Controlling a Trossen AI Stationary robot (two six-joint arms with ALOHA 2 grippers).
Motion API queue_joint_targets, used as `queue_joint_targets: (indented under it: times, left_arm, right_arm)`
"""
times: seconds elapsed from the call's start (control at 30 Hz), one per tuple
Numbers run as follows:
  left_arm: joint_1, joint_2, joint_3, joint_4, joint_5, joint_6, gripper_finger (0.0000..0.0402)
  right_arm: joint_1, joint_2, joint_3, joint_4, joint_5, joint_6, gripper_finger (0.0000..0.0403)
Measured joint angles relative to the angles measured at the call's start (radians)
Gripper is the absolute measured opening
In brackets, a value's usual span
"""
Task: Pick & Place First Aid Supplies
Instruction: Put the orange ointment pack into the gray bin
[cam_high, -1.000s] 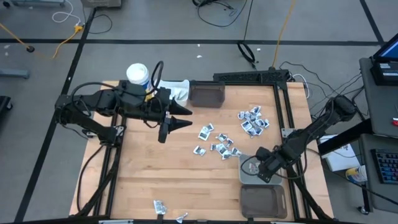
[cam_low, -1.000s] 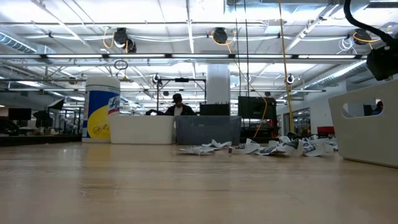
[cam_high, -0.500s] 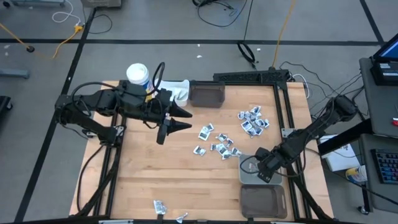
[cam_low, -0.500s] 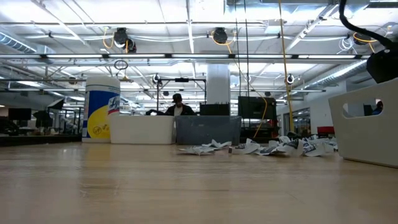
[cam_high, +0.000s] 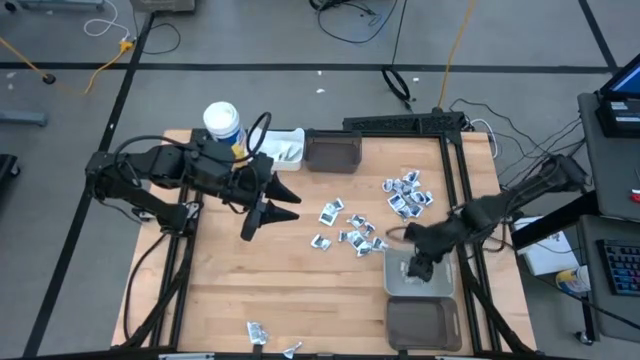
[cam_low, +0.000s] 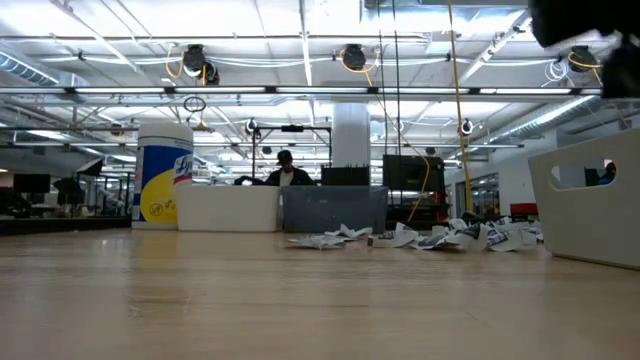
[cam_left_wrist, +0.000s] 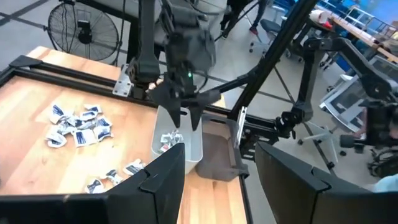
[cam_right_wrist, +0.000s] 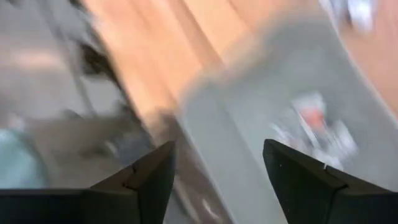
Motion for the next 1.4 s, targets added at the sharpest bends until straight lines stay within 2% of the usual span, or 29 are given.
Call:
queue_joint_targets:
  times: [0.13,0.33,0.57,0.77,0.87,1.0,1.17,1.4]
  left_arm:
    - [0.000,0.000,0.000,0.001,0.000,-0.010,0.0200]
    - [-0.032,0.000,0.000,-0.045,-0.009,-0.047,0.0200]
    - [-0.111,0.007,0.000,-0.211,-0.085,-0.260,0.0200]
    - [-0.181,0.028,0.002,-0.325,-0.107,-0.477,0.0200]
    - [-0.217,0.051,0.000,-0.364,-0.105,-0.562,0.0191]
    - [-0.271,0.076,0.000,-0.347,-0.071,-0.636,0.0159]
    - [-0.340,0.131,0.000,-0.246,-0.014,-0.719,0.0120]
    - [-0.423,0.206,0.001,-0.206,0.040,-0.896,0.0102]
  right_arm:
    - [-0.074,-0.032,0.039,0.232,0.066,-0.092,0.0231]
    - [-0.135,-0.028,0.039,0.670,0.176,-0.338,0.0230]
    - [-0.177,-0.017,0.040,0.865,0.282,-0.581,0.0230]
    - [-0.212,-0.017,0.040,0.948,0.290,-0.636,0.0230]
    - [-0.233,-0.017,0.040,0.947,0.246,-0.638,0.0230]
    - [-0.262,-0.017,0.039,0.947,0.168,-0.635,0.0230]
    - [-0.287,-0.017,0.039,0.946,0.079,-0.630,0.0230]
    - [-0.297,-0.017,0.039,0.944,0.025,-0.609,0.0231]
